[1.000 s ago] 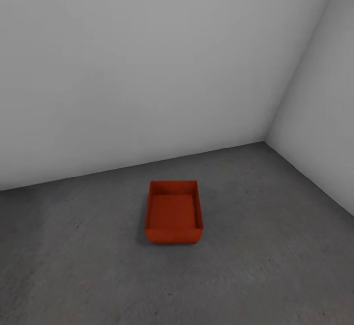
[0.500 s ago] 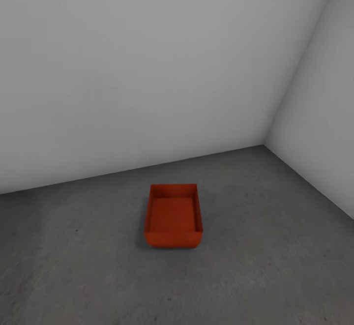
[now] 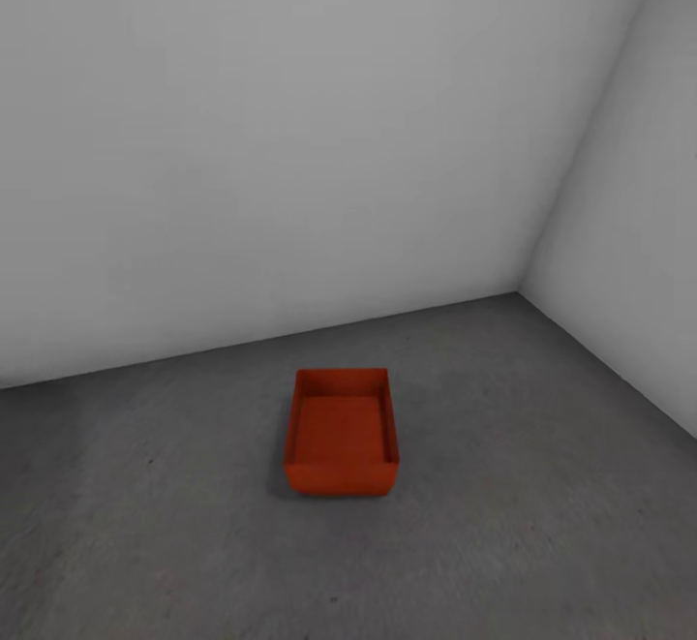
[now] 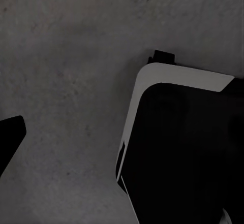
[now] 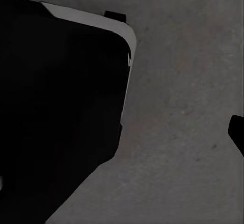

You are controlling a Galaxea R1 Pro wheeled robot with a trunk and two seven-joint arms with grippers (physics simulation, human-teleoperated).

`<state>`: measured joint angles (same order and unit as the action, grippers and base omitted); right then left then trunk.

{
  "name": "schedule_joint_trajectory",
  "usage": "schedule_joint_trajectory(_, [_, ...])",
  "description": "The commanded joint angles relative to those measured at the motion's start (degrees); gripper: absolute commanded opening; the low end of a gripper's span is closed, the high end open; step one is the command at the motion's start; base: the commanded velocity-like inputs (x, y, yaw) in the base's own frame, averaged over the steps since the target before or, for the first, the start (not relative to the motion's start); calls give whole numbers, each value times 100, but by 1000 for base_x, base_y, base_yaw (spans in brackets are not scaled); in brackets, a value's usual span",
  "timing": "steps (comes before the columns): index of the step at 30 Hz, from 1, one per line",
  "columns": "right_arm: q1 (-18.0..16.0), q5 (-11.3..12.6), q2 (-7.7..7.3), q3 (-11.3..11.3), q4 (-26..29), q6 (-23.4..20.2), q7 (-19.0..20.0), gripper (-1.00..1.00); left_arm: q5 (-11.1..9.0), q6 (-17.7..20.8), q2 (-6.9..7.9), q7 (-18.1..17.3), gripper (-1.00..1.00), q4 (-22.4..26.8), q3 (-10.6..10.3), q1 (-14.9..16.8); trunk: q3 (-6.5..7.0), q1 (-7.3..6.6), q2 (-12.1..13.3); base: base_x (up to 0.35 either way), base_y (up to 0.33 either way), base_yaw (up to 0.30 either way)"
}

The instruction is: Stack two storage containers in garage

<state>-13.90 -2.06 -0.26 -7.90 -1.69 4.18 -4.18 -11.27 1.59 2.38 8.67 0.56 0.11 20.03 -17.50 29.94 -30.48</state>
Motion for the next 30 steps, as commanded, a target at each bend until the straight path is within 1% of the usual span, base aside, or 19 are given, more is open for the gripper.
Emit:
schedule_joint_trajectory(1, [-7,-22,1,-31,-18,32,-22,100,-33,17,0,12,100,6,-2,2,2,2,-7,0,0,12])
schedule_joint_trajectory(5, [2,-25,7,-31,-21,77,-30,100,-34,17,0,12,100,6,-2,3,39,2,-7,0,0,45])
schedule_joint_trajectory(11, [227,-32,4,-36,-16,316,-72,100,-33,17,0,12,100,6,-2,1,94,2,-7,0,0,77])
schedule_joint_trajectory(17, [270,-31,8,-36,-16,337,-101,100,-33,17,0,12,100,6,-2,2,145,2,-7,0,0,66])
schedule_joint_trajectory(30, [290,-23,10,-29,-24,312,-99,100,-33,17,0,12,100,6,-2,2,240,2,-7,0,0,5])
